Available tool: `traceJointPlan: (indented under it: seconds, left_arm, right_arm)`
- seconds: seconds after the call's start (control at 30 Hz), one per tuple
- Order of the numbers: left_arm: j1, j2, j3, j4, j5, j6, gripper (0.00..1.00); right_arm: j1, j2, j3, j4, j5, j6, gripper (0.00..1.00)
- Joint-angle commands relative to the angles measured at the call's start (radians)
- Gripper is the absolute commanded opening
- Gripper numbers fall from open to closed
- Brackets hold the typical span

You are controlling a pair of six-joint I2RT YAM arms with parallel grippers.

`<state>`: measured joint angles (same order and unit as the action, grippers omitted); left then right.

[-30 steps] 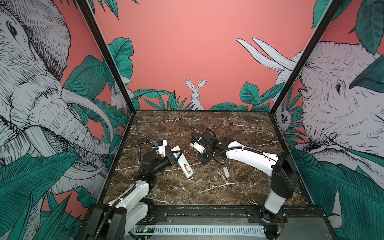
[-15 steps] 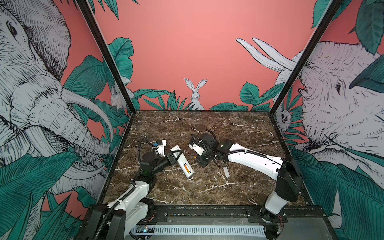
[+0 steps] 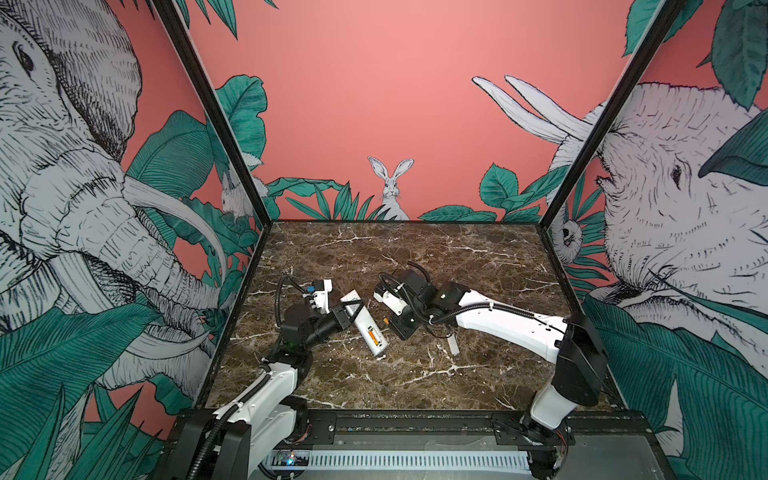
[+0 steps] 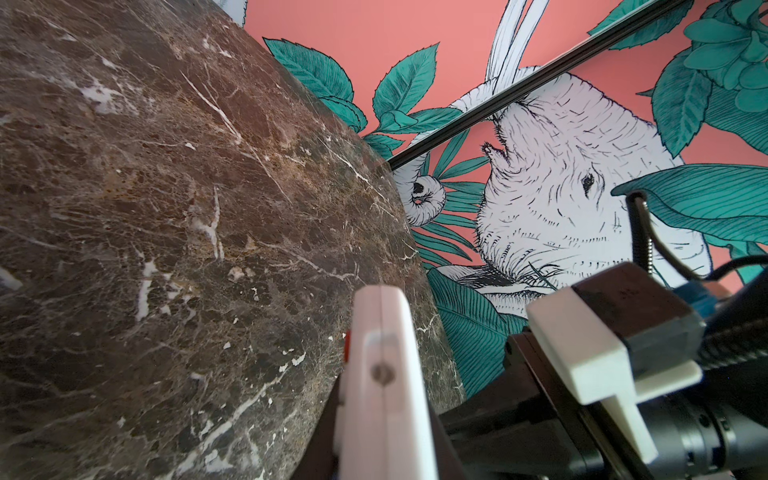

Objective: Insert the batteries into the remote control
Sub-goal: 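Carry the battery to the remote's compartment beside the first battery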

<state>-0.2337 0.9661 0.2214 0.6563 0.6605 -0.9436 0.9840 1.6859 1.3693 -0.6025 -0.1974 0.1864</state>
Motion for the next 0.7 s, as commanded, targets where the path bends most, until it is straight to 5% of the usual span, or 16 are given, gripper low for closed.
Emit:
traceJointPlan:
  seconds: [0.0, 0.67]
  left_arm:
    - [0.005, -0.023, -0.01, 0.026, -0.008, -0.014, 0.0]
    - [0.005, -0.017, -0.019, 0.003, -0.025, -0.036, 0.0]
  right_arm:
    - [0.011, -0.038, -0.013, 0.021, -0.019, 0.012, 0.0]
    - [0.046, -0.028, -0.022, 0.043, -0.053, 0.022, 0.0]
